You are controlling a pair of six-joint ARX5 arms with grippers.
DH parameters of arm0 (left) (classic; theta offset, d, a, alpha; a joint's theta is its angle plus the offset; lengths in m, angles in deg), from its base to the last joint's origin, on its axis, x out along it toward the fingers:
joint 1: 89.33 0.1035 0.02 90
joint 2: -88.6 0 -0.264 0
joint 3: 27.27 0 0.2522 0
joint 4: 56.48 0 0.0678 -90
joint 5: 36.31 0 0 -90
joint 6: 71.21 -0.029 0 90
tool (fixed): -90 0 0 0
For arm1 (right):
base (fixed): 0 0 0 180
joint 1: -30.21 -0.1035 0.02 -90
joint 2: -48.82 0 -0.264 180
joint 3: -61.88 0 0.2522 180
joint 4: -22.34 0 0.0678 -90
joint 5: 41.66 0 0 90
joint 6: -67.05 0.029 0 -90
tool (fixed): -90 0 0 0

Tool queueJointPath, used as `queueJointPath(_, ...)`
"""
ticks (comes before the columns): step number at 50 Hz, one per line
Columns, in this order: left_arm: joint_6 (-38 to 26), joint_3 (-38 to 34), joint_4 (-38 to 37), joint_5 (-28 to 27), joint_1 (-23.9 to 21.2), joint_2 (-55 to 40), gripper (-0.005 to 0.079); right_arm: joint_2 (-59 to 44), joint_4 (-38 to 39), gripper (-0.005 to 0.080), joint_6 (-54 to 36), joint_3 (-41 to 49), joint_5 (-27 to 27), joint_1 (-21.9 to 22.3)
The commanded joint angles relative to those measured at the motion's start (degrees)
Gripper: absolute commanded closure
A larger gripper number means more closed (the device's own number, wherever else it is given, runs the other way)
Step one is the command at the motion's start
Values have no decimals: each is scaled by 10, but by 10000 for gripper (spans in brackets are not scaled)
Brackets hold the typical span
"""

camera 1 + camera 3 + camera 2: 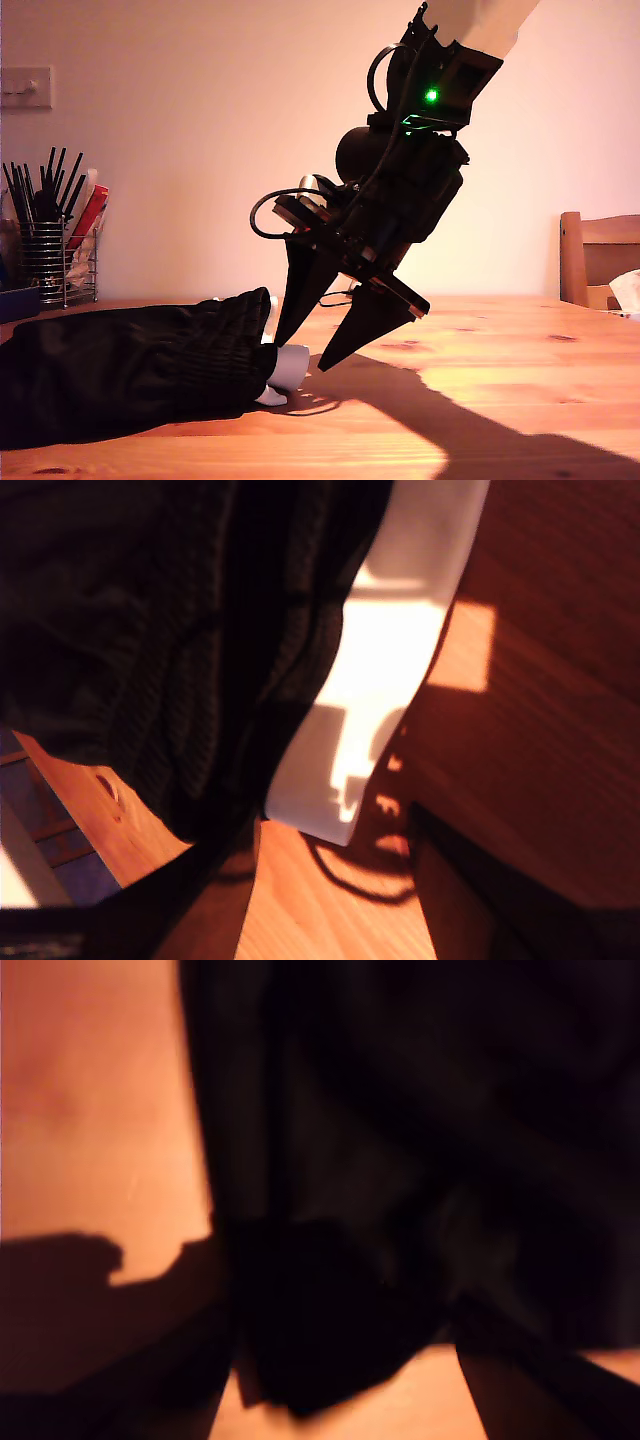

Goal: Fold the shorts in front of you. After folding it, place it to the right side.

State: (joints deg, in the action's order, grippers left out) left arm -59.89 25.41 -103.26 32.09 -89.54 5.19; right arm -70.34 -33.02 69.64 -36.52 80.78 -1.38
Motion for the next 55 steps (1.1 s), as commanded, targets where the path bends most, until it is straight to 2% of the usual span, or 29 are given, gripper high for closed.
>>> queueJointPath(1, -1, -24, 16, 5, -10, -44, 148, 2, 3, 328, 0, 3, 4, -2)
queueJointPath(5, 3, -24, 21, -3, -19, -55, 243, 2, 7, 328, 0, 3, 6, -2)
queueJointPath(7, 3, -24, 25, -5, -24, -59, 331, 2, 11, 328, 0, 3, 6, -2)
queueJointPath(14, 2, -24, 45, -7, -39, -62, 715, 2, 16, 329, 0, 3, 7, -2)
queueJointPath(16, 1, -24, 46, -13, -42, -62, 771, 2, 14, 329, 0, 3, 7, -2)
queueJointPath(26, -9, -22, 4, -112, -49, -50, 762, 3, 10, 329, -2, -3, 34, -1)
queueJointPath(35, -26, -21, -71, -128, -59, 8, 762, 6, -1, 329, -29, -27, 36, 2)
queueJointPath(40, -23, -21, -91, -155, -66, 52, 762, 6, -22, 329, -54, -45, 36, 6)
queueJointPath(48, 19, -21, -96, -218, -79, 127, 762, 6, -51, 329, -76, -64, 37, 17)
queueJointPath(55, 64, -21, -71, -226, -80, 182, 762, 6, -63, 329, -83, -77, 47, 18)
